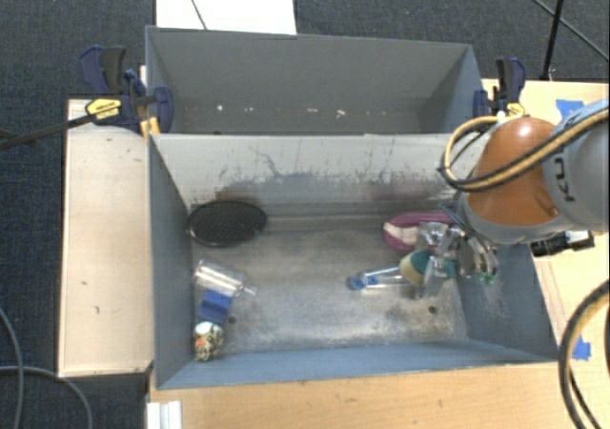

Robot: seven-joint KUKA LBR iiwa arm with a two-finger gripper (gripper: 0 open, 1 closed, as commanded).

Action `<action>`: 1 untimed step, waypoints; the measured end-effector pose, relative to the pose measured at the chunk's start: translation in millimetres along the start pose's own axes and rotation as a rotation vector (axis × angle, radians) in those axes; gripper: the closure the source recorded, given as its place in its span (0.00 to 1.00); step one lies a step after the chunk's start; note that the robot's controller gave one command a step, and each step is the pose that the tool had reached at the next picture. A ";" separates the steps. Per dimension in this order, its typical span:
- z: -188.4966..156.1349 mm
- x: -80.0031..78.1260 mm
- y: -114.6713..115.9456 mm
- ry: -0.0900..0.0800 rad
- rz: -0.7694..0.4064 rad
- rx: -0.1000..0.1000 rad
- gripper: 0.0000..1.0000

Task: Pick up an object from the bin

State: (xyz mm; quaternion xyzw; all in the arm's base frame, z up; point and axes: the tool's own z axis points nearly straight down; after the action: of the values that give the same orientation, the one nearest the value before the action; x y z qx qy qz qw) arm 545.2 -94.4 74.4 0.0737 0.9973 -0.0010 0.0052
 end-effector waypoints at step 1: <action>-0.4 3.5 -5.3 0.003 -0.024 -0.003 1.00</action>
Offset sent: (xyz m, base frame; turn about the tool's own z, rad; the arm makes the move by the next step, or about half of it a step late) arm -0.0079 -0.0049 -0.0044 -0.0246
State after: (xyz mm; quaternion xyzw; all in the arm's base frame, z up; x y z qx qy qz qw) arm 540.9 -99.1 74.8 0.0619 0.9981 0.0005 0.0039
